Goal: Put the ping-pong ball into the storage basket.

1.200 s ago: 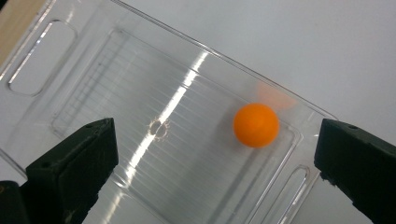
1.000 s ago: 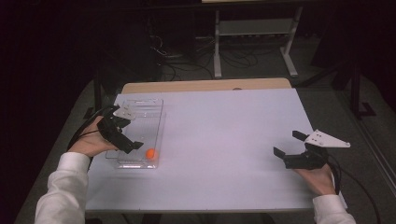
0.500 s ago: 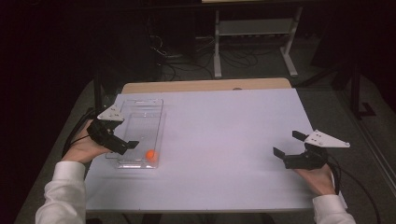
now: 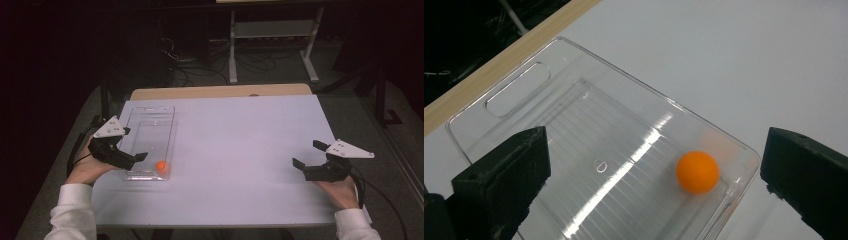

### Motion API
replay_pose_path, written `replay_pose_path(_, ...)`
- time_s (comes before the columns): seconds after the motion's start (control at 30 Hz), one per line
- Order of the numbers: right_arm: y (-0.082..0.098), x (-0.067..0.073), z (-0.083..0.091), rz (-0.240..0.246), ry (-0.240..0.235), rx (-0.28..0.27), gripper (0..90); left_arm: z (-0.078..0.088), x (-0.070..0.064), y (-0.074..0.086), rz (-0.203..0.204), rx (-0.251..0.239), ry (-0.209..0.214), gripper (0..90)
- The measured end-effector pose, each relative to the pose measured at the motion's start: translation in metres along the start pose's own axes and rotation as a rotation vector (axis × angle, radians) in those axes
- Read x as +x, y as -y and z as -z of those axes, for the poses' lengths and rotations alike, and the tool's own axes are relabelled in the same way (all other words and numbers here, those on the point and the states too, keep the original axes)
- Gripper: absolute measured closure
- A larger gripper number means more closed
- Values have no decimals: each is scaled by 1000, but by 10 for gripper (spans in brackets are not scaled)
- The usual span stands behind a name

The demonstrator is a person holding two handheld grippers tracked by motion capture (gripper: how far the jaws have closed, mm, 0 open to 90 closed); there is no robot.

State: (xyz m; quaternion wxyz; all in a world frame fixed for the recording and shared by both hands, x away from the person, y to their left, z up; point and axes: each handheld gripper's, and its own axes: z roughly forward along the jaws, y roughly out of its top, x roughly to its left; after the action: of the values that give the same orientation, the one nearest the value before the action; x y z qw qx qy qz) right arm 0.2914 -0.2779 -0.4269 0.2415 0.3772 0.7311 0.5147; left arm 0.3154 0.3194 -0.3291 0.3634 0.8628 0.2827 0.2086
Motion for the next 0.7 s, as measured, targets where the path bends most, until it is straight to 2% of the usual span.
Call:
replay_pose_path(0.1,0,0,0,1,-1,5,0,0,-1,5,21,-36,13,0)
replay_pose_path(0.2,0,1,-1,5,0,8,0,-3,-3,10,30,-47,11,0)
replay_pose_path(0.47,0,2,-2,9,-2,10,0,-3,-6,23,73,-120,16,0)
replay_pose_path(0.6,0,2,-1,8,-2,9,0,0,-6,31,91,-159,8,0)
replay_pose_path(0.7,0,2,-2,8,-3,10,0,0,-6,36,102,-171,4,0)
